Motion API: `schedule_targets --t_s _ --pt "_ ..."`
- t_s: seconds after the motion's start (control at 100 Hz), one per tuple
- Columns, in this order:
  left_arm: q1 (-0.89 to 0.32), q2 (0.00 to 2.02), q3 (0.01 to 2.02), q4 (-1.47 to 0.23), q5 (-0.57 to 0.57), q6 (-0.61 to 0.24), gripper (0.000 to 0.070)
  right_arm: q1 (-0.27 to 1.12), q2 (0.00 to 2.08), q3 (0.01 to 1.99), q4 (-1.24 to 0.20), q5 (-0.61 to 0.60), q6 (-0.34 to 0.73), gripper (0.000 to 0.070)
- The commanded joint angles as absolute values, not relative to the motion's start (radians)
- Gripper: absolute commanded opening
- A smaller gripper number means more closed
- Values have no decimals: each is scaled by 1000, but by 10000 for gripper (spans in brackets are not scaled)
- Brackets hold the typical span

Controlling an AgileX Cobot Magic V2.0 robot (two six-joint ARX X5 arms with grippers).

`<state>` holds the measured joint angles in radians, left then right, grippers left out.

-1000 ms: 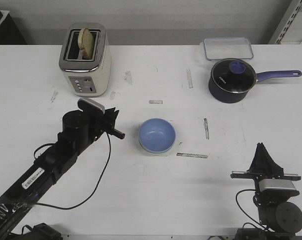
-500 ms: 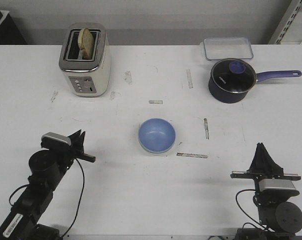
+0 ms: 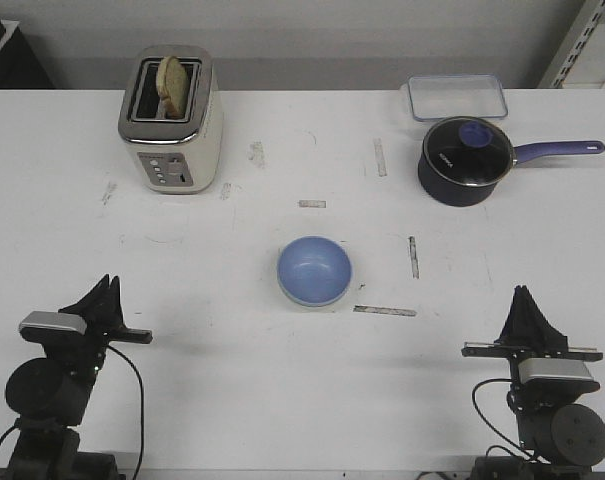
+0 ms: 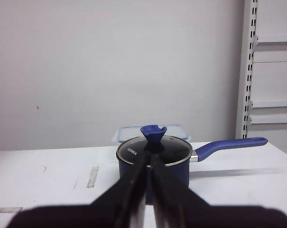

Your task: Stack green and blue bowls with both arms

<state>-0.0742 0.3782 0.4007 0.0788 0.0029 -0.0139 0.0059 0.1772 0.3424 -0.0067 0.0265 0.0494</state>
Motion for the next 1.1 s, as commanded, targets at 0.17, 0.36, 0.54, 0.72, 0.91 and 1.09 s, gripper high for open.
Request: schedule_targets --t_s 0.17,0.36,0.54,0.72,0.91,1.09 --pt "-73 279 406 93 4 -19 39 6 176 348 7 27 59 2" --pt "-73 220 406 91 4 -19 38 6 176 348 7 27 59 3" --pt "-73 177 389 115 4 -19 38 6 176 348 7 27 59 2" --pt "-72 147 295 177 -1 -11 0 6 176 348 7 27 59 2" --pt "-71 102 186 178 -1 -12 0 6 176 348 7 27 59 2" --pt "-68 57 117 179 -9 -12 0 6 176 348 7 27 59 2"
